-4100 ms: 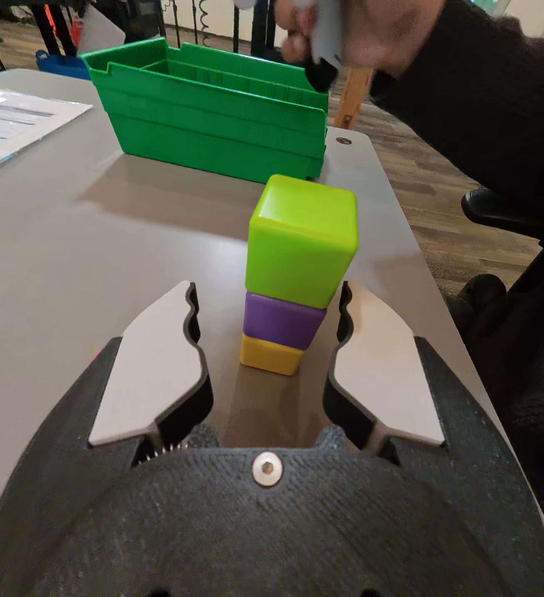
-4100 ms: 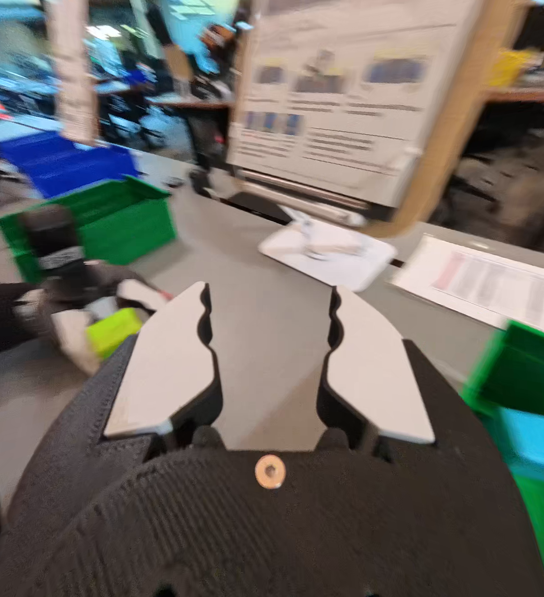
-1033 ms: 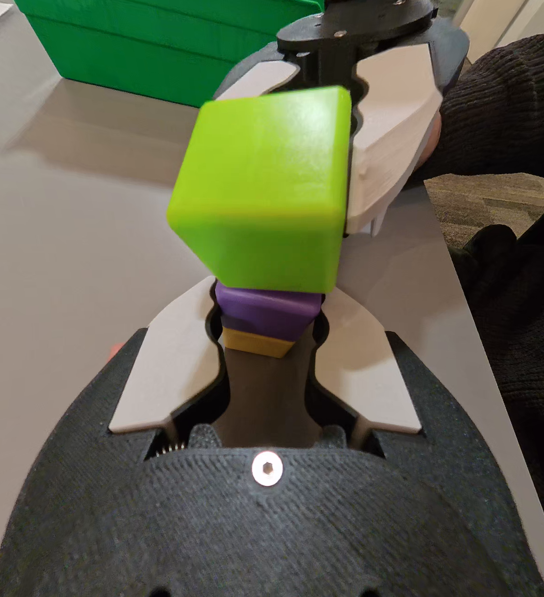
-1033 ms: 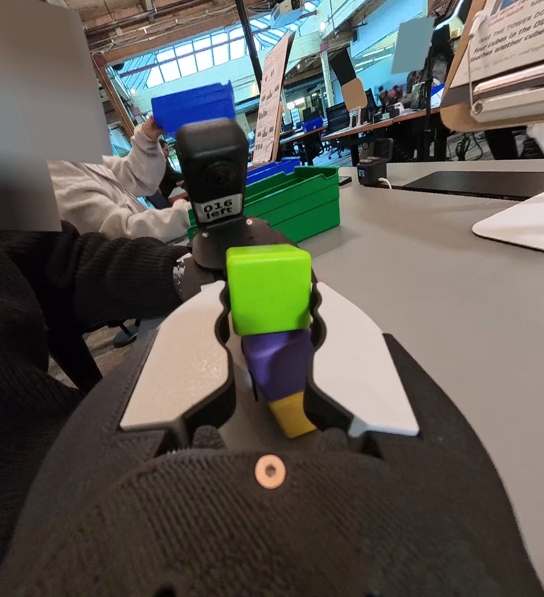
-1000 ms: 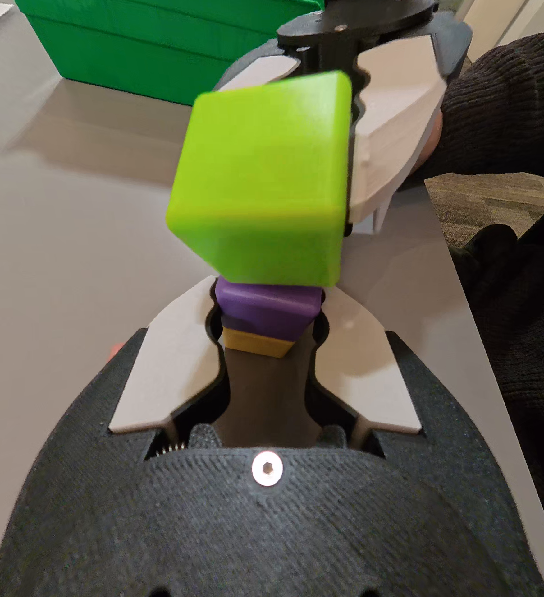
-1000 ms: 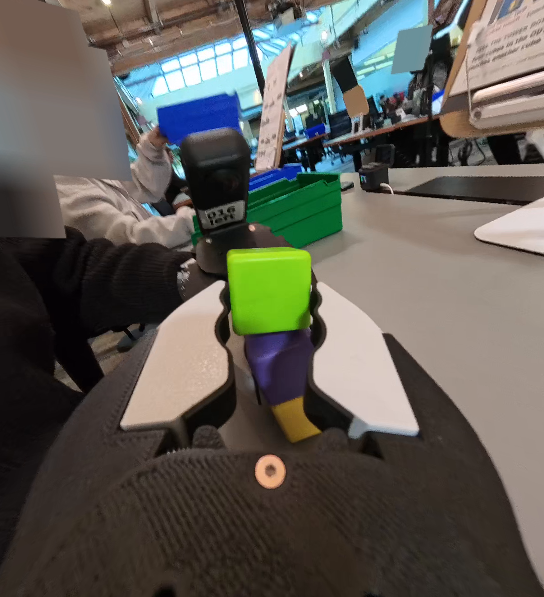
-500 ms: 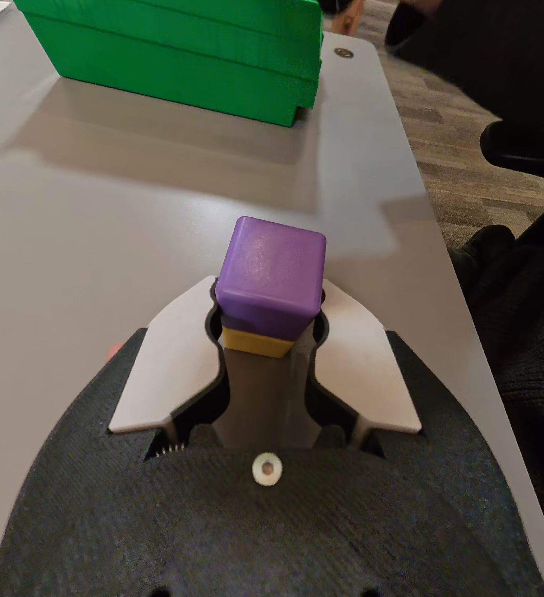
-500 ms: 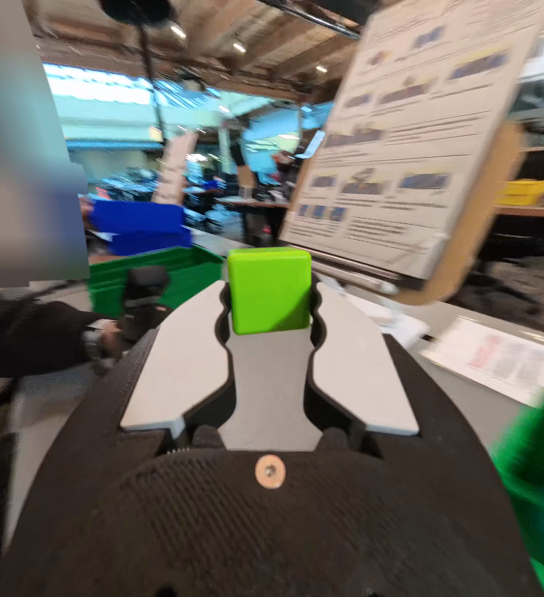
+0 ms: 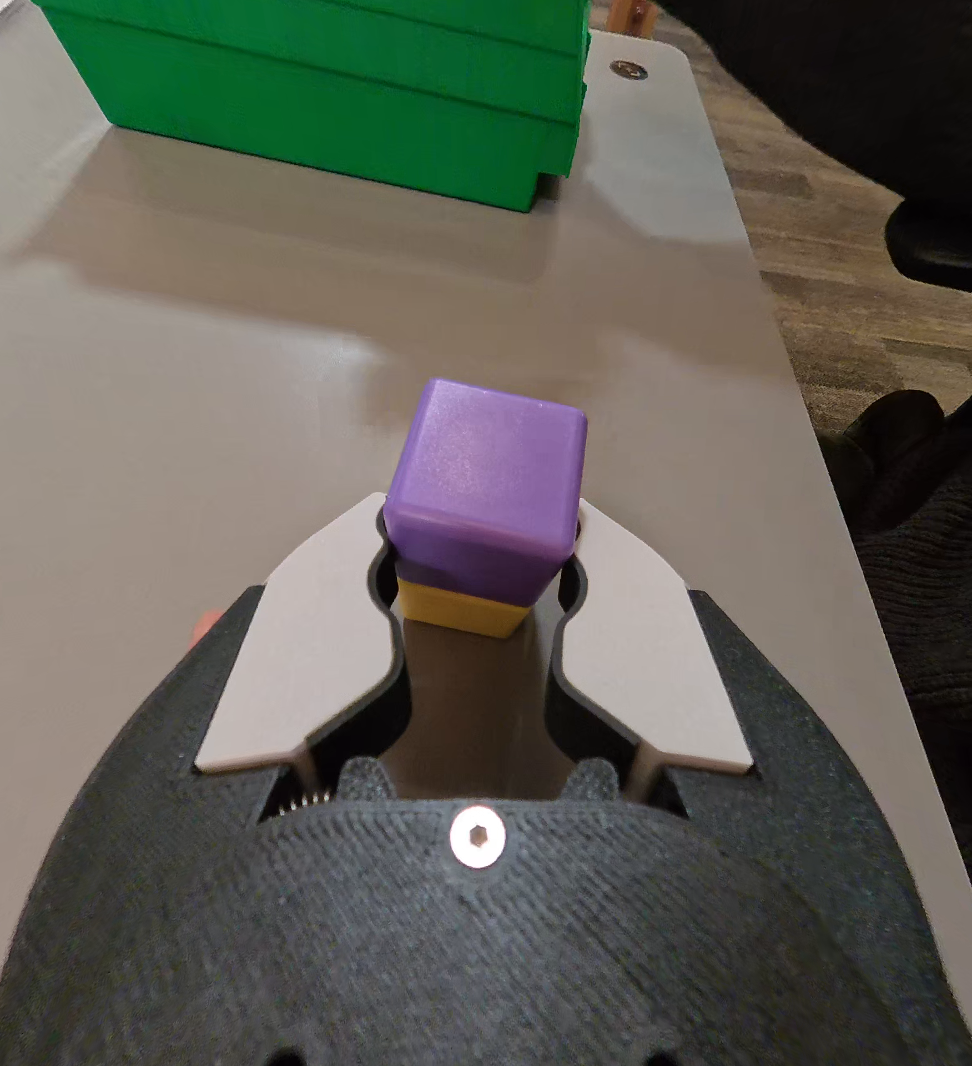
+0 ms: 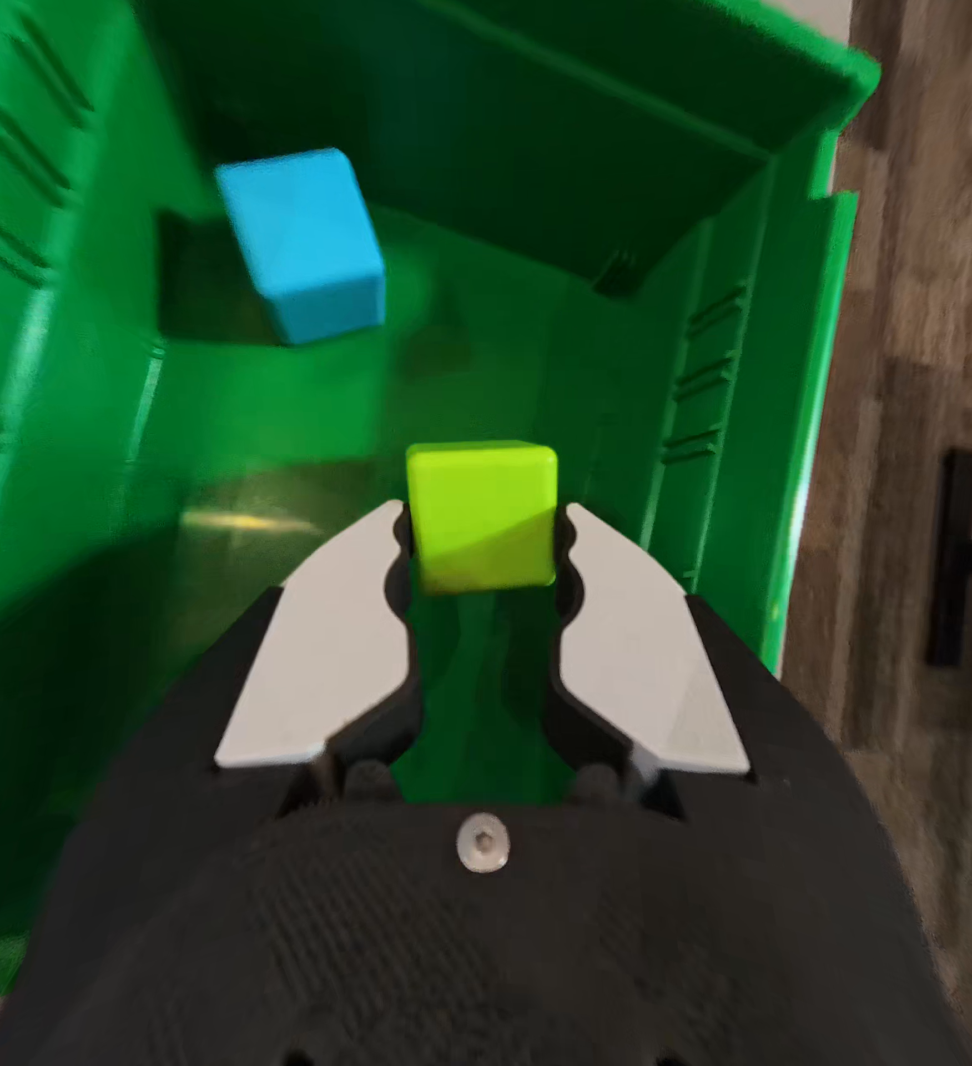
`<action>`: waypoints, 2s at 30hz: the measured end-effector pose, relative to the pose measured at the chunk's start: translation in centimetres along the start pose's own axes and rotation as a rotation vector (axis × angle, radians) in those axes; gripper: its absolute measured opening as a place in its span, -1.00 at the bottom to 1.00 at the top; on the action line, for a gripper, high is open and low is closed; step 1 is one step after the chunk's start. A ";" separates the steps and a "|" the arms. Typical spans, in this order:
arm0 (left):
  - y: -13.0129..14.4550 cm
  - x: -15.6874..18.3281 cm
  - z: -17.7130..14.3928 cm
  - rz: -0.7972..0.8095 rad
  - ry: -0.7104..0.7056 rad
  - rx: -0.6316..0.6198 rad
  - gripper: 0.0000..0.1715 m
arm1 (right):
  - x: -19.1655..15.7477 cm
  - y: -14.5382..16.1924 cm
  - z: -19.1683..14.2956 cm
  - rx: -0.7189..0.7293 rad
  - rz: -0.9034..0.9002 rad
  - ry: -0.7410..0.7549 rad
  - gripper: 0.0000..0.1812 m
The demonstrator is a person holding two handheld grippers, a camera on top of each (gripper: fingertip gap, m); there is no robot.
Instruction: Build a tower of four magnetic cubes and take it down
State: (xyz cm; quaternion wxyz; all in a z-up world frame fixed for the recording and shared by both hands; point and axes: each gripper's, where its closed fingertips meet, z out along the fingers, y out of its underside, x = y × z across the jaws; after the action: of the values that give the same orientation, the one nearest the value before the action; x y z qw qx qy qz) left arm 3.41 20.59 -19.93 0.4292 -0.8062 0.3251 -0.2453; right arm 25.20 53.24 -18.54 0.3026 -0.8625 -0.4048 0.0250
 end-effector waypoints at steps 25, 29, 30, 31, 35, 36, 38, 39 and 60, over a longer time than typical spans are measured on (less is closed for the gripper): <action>2.5 -0.3 -0.5 0.016 -0.003 -0.138 0.03 | -27.5 -5.4 -17.9 0.772 -0.206 -0.864 -0.40; 2.6 -0.9 -0.4 -0.012 -0.031 -0.146 -0.10 | -33.8 -3.6 -17.0 0.681 -0.233 -1.071 -0.24; 2.7 -0.7 -0.3 -0.004 -0.028 -0.155 -0.18 | -34.8 -3.1 -16.3 0.661 -0.247 -1.089 -0.21; 2.9 -0.5 -0.2 0.010 -0.022 -0.169 -0.22 | -35.5 -2.8 -15.7 0.650 -0.258 -1.099 -0.23; 3.9 0.0 0.5 0.074 -0.024 -0.251 -0.25 | -37.3 -1.6 -12.8 0.604 -0.306 -1.070 -0.25; 4.1 0.0 0.6 0.084 -0.030 -0.270 -0.24 | -37.6 -1.3 -12.3 0.590 -0.326 -1.065 -0.25; 4.2 0.1 0.8 0.095 -0.029 -0.281 -0.25 | -38.3 -0.9 -11.8 0.579 -0.374 -1.051 -0.25; 4.2 0.1 0.7 0.091 -0.027 -0.279 -0.28 | -38.6 -0.8 -11.7 0.583 -0.399 -1.039 -0.25; 3.3 0.2 0.9 0.017 0.026 -0.233 -0.41 | -39.5 -0.4 -10.8 0.641 -0.545 -0.996 -0.44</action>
State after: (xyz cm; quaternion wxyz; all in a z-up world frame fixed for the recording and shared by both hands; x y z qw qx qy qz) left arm 3.11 19.52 -23.21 0.3305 -0.8446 0.3637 -0.2126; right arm 1.59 19.82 -17.47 0.3167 -0.4812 -0.6733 0.4635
